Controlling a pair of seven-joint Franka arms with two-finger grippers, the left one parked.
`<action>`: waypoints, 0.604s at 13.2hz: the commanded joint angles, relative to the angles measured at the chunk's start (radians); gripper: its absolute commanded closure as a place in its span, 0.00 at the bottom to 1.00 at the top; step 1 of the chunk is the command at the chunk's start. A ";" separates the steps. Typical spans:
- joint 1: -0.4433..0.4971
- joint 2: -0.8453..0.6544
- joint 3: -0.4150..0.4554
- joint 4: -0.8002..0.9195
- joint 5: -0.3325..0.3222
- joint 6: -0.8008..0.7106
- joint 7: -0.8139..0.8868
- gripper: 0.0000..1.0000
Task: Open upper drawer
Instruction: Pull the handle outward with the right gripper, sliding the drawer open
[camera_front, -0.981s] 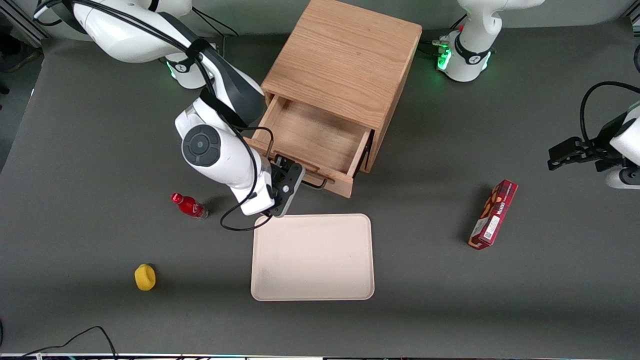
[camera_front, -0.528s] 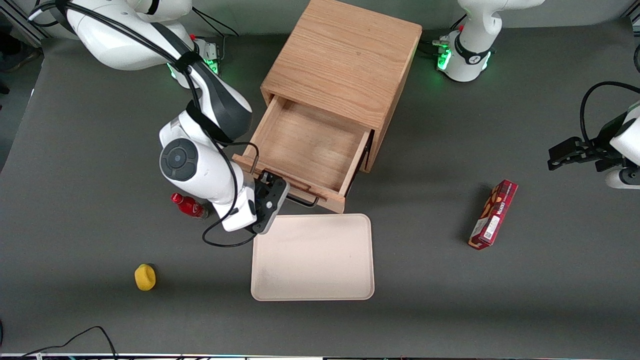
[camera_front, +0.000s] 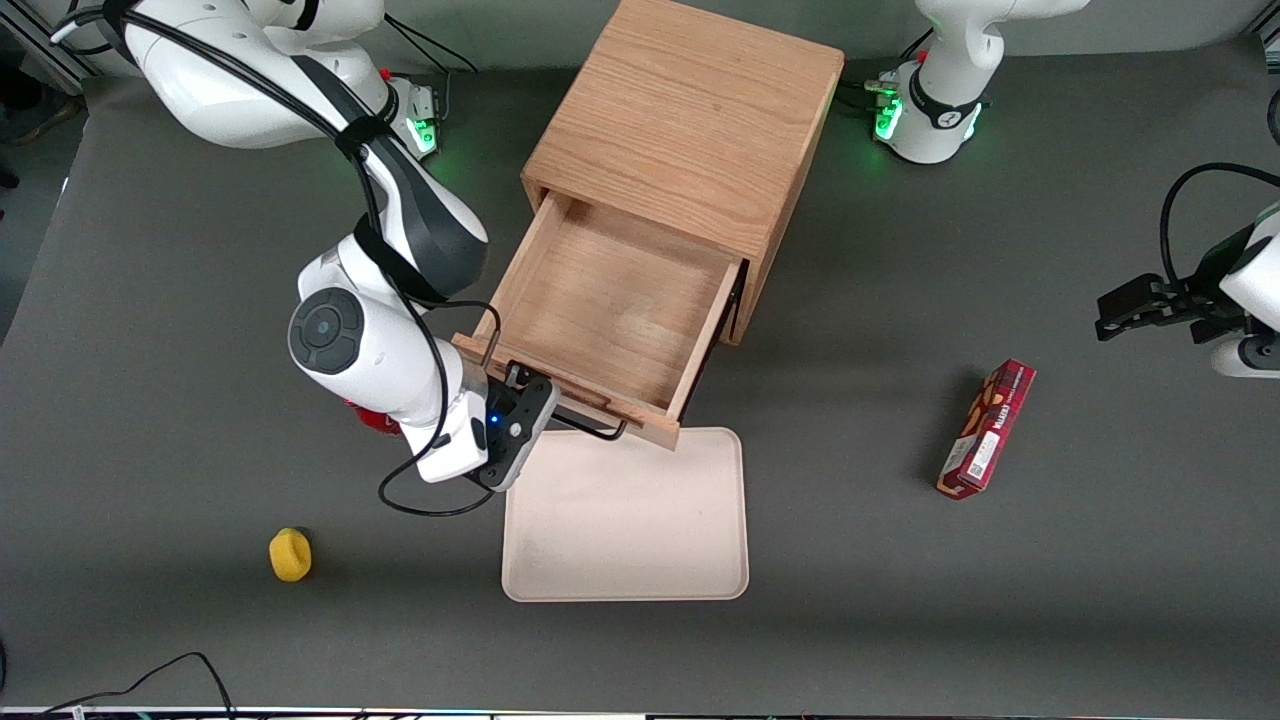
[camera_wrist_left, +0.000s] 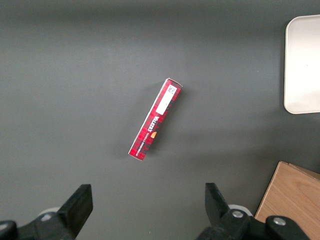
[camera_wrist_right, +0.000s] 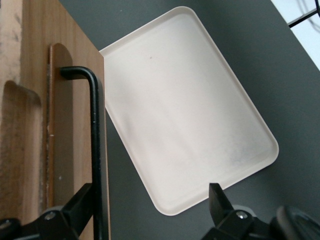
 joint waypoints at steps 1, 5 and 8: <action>0.003 0.019 -0.019 0.030 0.051 0.015 -0.064 0.00; 0.008 0.019 -0.032 0.032 0.059 0.029 -0.068 0.00; 0.009 -0.004 -0.034 0.030 0.124 0.027 -0.053 0.00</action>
